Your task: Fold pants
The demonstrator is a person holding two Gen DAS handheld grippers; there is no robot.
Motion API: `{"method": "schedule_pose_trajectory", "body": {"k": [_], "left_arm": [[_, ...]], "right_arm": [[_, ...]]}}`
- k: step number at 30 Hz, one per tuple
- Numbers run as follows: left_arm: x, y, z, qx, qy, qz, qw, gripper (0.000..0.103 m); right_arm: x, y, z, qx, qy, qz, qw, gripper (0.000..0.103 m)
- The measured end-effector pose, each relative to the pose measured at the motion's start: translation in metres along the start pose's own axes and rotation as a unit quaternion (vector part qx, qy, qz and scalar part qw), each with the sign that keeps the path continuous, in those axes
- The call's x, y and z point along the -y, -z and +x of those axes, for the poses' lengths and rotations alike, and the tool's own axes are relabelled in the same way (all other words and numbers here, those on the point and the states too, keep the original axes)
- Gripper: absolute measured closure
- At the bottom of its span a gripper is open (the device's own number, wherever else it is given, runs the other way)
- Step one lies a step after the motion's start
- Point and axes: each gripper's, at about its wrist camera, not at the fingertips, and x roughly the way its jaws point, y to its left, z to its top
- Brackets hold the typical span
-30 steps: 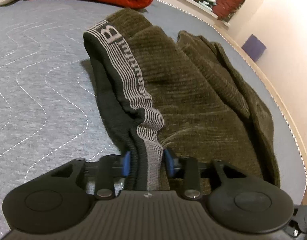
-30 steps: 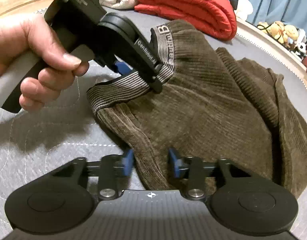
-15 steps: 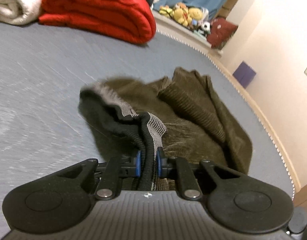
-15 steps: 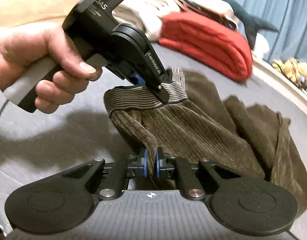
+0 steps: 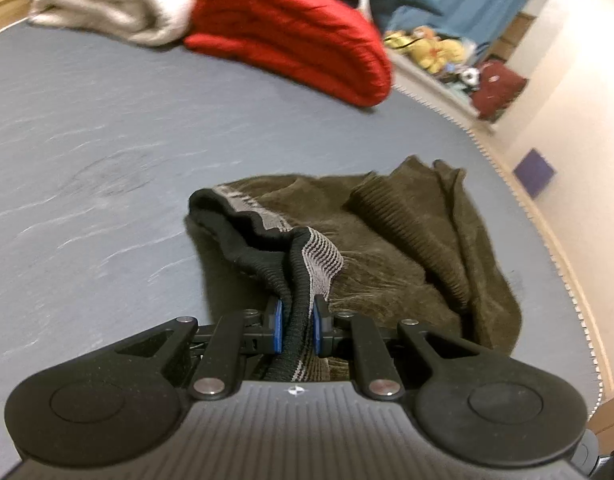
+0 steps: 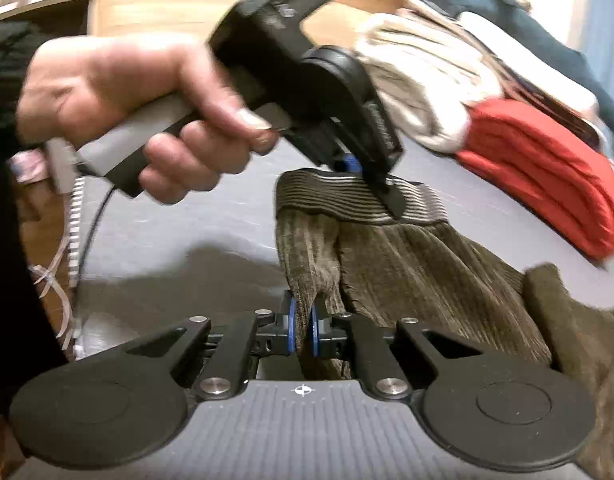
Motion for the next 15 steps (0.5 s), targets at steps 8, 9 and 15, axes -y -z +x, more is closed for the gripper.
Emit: {"method": "schedule_pose_trajectory", "body": {"k": [8,9,15], "left_arm": [[-0.015,0.009,0.018,-0.081,-0.059,-0.004,0.995,0.081],[-0.011,0.01,0.022,-0.085,-0.073,0.011,0.9936,0.078],[0.015,-0.002,0.008,-0.016,-0.154,0.1,0.9829,0.045]], "right_arm": [[-0.018,-0.005,0.029,-0.047,-0.028,-0.024,0.998,0.093],[-0.015,-0.003,0.033,-0.063,-0.019,-0.015,0.998,0.093],[0.011,-0.009,0.027,-0.064,0.017,0.03,0.997,0.047]]}}
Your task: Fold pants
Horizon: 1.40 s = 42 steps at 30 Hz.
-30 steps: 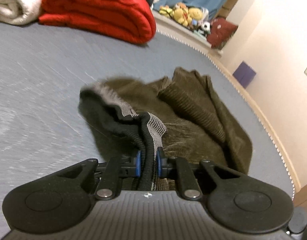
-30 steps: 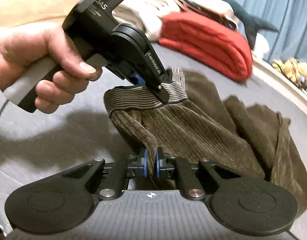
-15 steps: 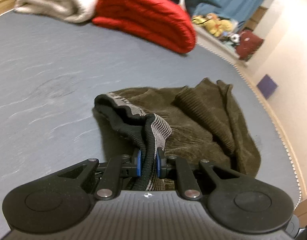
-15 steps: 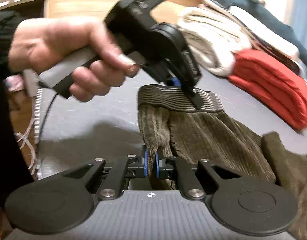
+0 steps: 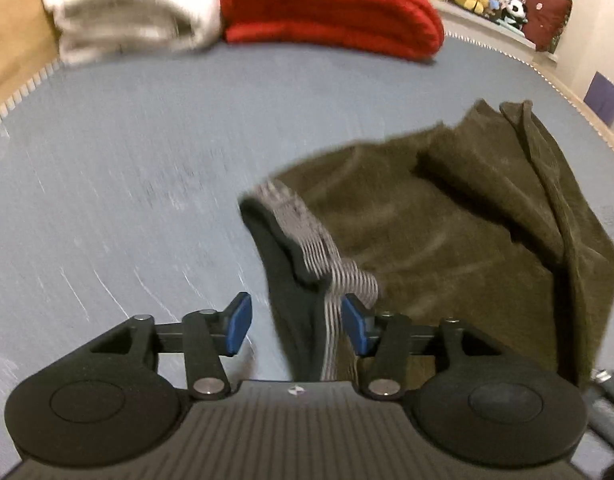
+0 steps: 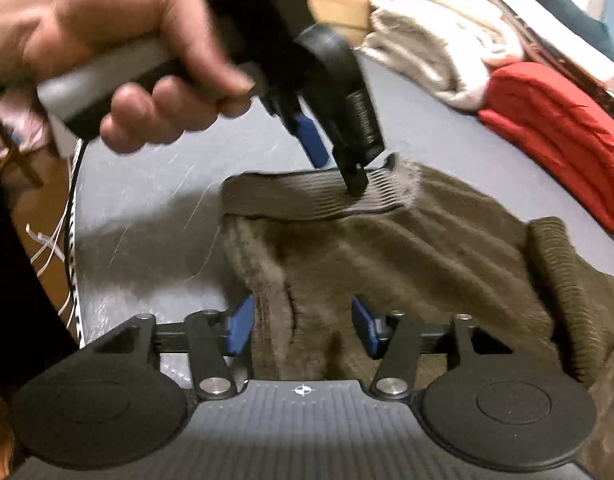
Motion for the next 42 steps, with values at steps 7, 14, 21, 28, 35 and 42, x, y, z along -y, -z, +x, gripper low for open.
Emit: {"method": "schedule_pose_trajectory", "body": {"k": [7,14,21,28,35,42], "left_arm": [[0.019,-0.013,-0.019,0.022,0.038,-0.009,0.999,0.043],[0.052,-0.022,-0.028,0.04,0.097,0.002,0.9945,0.063],[0.085,-0.013,-0.013,0.024,0.101,0.047,0.9935,0.072],[0.104,-0.011,-0.001,0.011,0.106,0.065,0.9922,0.074],[0.12,-0.008,0.002,0.003,0.1,0.084,0.9914,0.068],[0.124,-0.009,0.002,0.003,0.1,0.086,0.9912,0.065]], "right_arm": [[0.059,-0.006,-0.05,0.047,0.064,0.096,0.992,0.045],[0.14,-0.022,-0.104,0.072,0.238,0.141,0.958,0.042],[0.238,0.059,-0.12,0.107,0.313,0.321,0.887,0.027],[0.271,0.1,-0.055,0.037,0.244,0.403,0.881,0.035],[0.253,0.071,-0.004,0.0,0.194,0.363,0.911,0.034],[0.245,0.069,0.009,-0.031,0.225,0.348,0.909,0.061]]}}
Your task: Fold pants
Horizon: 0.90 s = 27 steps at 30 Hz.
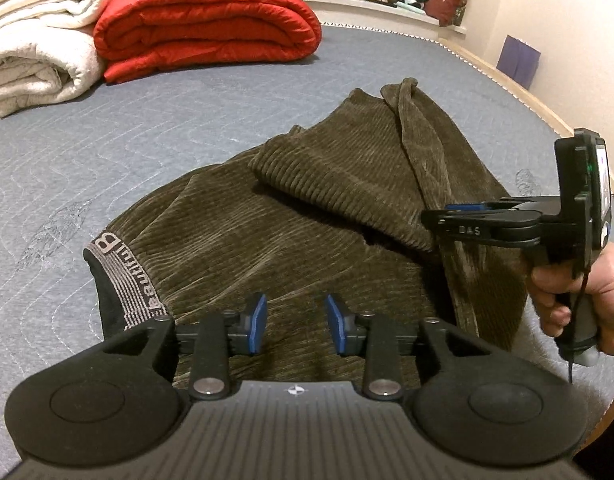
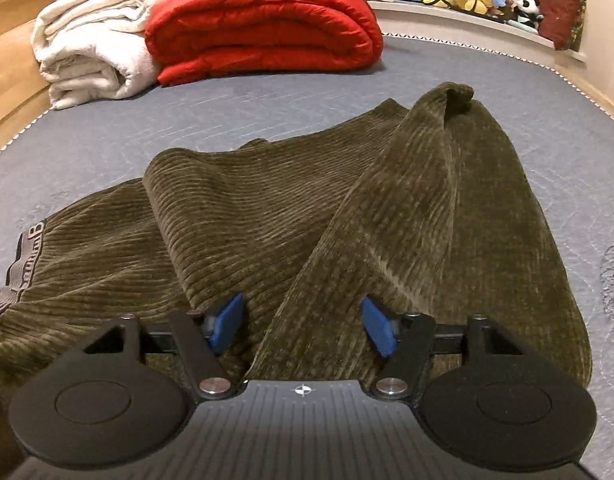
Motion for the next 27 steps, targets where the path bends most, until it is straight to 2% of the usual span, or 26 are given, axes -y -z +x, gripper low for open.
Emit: {"method": "schedule_pose_trajectory", "body": {"k": [1,2,4,11,15,17,21,22,25,27], "left_arm": [[0.0,0.0,0.0,0.0,0.0,0.001,1.0,0.065],[0.001,0.0,0.001,-0.001,0.001,0.002,1.0,0.065],[0.0,0.001,0.001,-0.003,0.003,0.003,1.0,0.064],[0.01,0.008,0.011,-0.002,0.03,0.0,0.9996,0.064],[0.024,0.008,0.013,-0.001,0.064,0.009,0.9979,0.064],[0.031,0.007,0.014,0.003,0.078,0.016,0.9969,0.064],[0.046,0.006,0.021,-0.002,0.089,0.035,0.9954,0.064],[0.049,0.007,0.025,-0.006,0.089,0.039,0.9952,0.064],[0.057,0.01,0.038,-0.023,0.089,0.048,0.9946,0.064],[0.061,0.014,0.048,-0.035,0.088,0.051,0.9942,0.064]], "right_arm": [[0.003,-0.001,-0.002,-0.002,0.0,-0.001,1.0,0.076],[0.006,0.0,-0.005,-0.003,-0.009,0.0,1.0,0.086],[0.012,0.003,-0.012,0.0,-0.015,-0.006,1.0,0.095],[0.049,0.02,-0.068,0.016,-0.005,-0.043,0.999,0.096],[0.075,0.046,-0.108,0.002,-0.014,-0.085,0.996,0.096],[0.089,0.067,-0.132,-0.014,-0.033,-0.113,0.993,0.103],[0.114,0.109,-0.176,-0.051,-0.065,-0.156,0.984,0.103],[0.121,0.118,-0.184,-0.06,-0.064,-0.155,0.984,0.103],[0.143,0.134,-0.193,-0.069,-0.028,-0.125,0.989,0.103],[0.152,0.128,-0.193,-0.051,-0.006,-0.095,0.994,0.102]]}}
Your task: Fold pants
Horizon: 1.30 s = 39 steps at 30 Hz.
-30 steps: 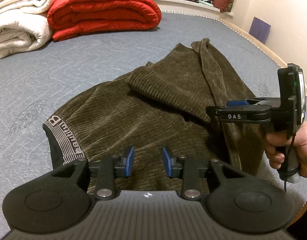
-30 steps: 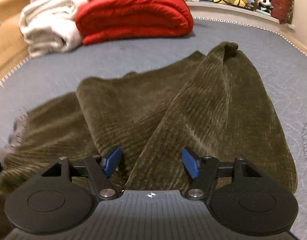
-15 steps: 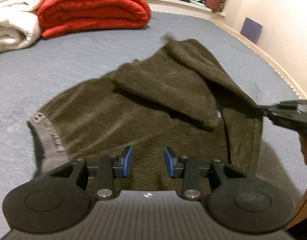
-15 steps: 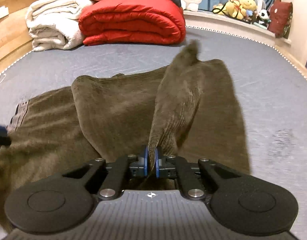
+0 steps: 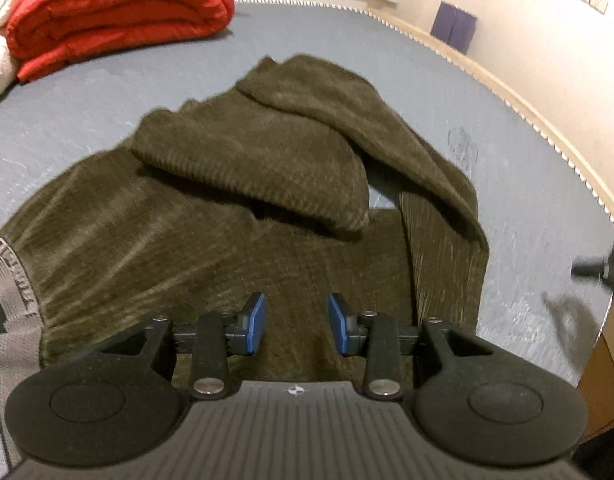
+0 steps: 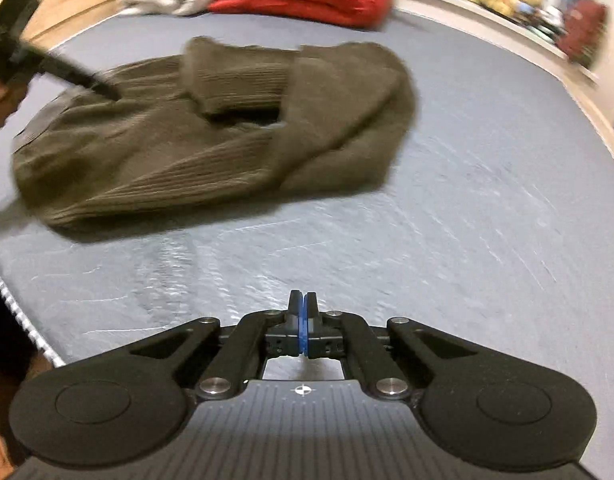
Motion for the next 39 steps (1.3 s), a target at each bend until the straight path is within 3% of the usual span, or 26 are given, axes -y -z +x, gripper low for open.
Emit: {"method": "schedule_pose_trajectory", "body": {"k": [1,3,5,9,14,18,20,25,27,29,31,34,36,39], "left_arm": [[0.001,0.002,0.004,-0.005,0.0,-0.001,1.0,0.064],[0.002,0.005,0.01,-0.014,0.006,-0.004,0.9999,0.064],[0.004,0.008,0.011,-0.018,0.012,-0.007,0.9997,0.064],[0.006,0.009,0.007,-0.015,0.005,-0.003,0.9999,0.064],[-0.001,0.005,0.004,-0.013,-0.006,-0.013,0.9998,0.064],[-0.007,0.004,0.005,-0.016,-0.009,-0.01,0.9998,0.064],[-0.009,0.003,0.006,-0.016,-0.01,-0.008,0.9998,0.064],[-0.014,0.002,0.007,-0.013,-0.007,-0.011,0.9998,0.064],[-0.013,0.002,0.007,-0.012,-0.005,-0.008,0.9999,0.064],[-0.013,0.003,0.006,-0.011,-0.003,-0.006,0.9999,0.064],[-0.012,0.003,0.004,-0.009,0.0,-0.004,1.0,0.064],[-0.01,0.002,0.0,-0.005,0.004,-0.004,1.0,0.064],[-0.009,0.002,0.0,-0.005,0.005,-0.003,1.0,0.064],[-0.005,0.004,0.001,-0.01,0.002,0.0,0.9999,0.064]], "right_arm": [[0.002,-0.006,0.0,0.013,0.009,0.014,1.0,0.102],[0.003,-0.023,0.005,0.044,0.006,0.047,0.998,0.091],[-0.003,-0.044,0.015,0.067,0.002,0.068,0.995,0.064],[-0.023,-0.084,0.052,0.079,-0.001,0.07,0.994,0.058],[-0.047,-0.115,0.111,0.043,0.015,0.05,0.998,0.053],[-0.061,-0.116,0.14,-0.002,0.078,0.008,0.997,0.059],[-0.053,-0.112,0.138,-0.009,0.093,0.014,0.995,0.094],[-0.019,-0.095,0.085,0.025,0.061,0.039,0.997,0.096],[-0.009,-0.081,0.054,0.04,0.026,0.021,0.999,0.096],[0.0,-0.051,0.013,0.063,-0.037,-0.02,0.997,0.096],[0.01,-0.023,-0.009,0.044,-0.071,-0.027,0.996,0.096],[0.017,0.019,-0.02,-0.027,-0.098,-0.029,0.994,0.095],[0.009,0.032,-0.014,-0.063,-0.087,-0.051,0.993,0.093],[0.001,0.019,-0.017,-0.047,-0.064,-0.059,0.995,0.092]]}}
